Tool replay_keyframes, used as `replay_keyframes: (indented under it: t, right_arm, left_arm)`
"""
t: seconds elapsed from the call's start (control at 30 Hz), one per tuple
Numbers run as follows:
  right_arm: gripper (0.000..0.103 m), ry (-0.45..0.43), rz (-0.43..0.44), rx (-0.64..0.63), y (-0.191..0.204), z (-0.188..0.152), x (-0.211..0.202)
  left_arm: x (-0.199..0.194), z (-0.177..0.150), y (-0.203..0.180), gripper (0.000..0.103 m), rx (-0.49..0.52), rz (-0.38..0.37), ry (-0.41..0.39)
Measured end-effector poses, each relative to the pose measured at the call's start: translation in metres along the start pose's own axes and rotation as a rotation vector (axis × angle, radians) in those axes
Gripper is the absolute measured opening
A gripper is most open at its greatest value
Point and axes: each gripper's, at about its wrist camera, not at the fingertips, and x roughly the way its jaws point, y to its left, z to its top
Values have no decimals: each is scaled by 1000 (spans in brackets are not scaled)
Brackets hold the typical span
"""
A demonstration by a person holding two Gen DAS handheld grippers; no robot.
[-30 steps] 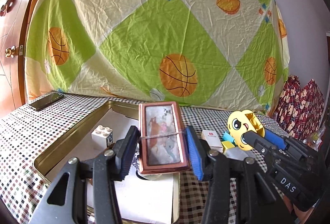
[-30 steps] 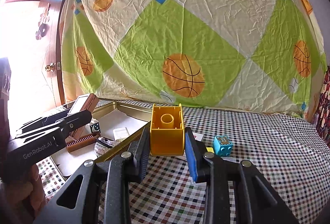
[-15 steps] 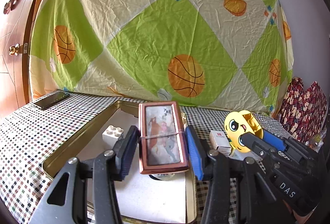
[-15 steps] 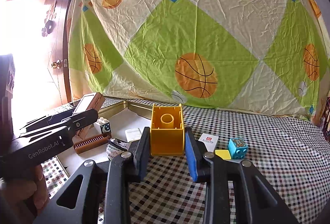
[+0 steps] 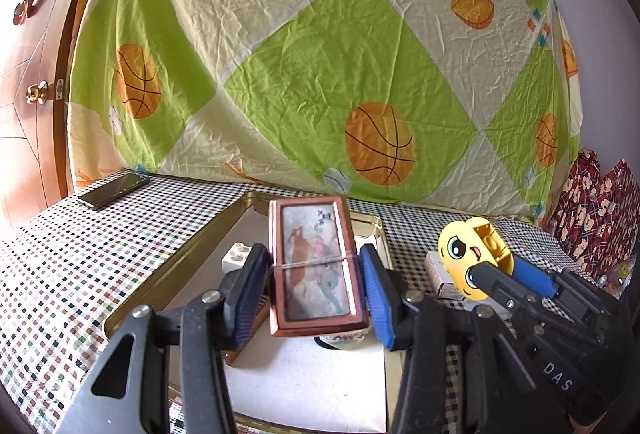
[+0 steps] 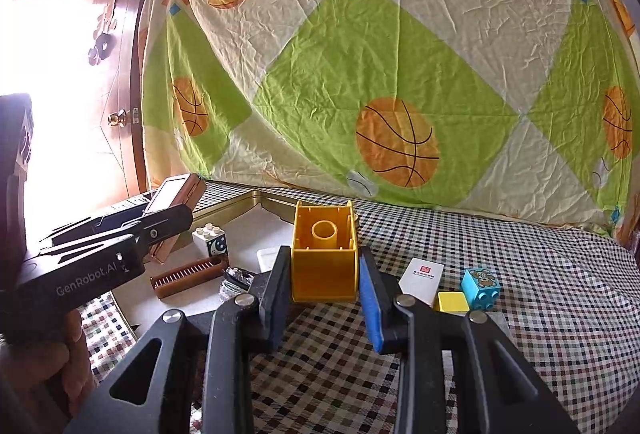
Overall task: Organize rigid objects
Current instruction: 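Lower frame and yellow block into the tin and open both tools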
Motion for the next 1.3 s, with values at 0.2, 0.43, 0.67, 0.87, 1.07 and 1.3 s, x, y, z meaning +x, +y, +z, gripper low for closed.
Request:
replay_keyframes:
  t: [0.2, 0.43, 0.67, 0.87, 1.07, 1.3]
  right_arm:
    - [34, 4, 15, -17, 10, 1, 7]
    - [34, 19, 32, -41, 23, 4, 16]
    - [34, 41, 55, -47, 31, 9, 28]
    - [34, 68, 67, -51, 35, 12, 39]
    - [34, 102, 77, -46, 35, 14, 51]
    - [34, 154, 97, -46, 40, 25, 75]
  left_arm:
    - [3, 0, 11, 47, -9, 13, 15]
    - [9, -1, 19, 47, 1, 20, 52]
    - [15, 1, 27, 47, 20, 48, 80]
    - [19, 1, 35, 47, 24, 62, 103]
    - [23, 5, 44, 47, 31, 88, 118]
    - [32, 12, 42, 46, 88, 111, 144]
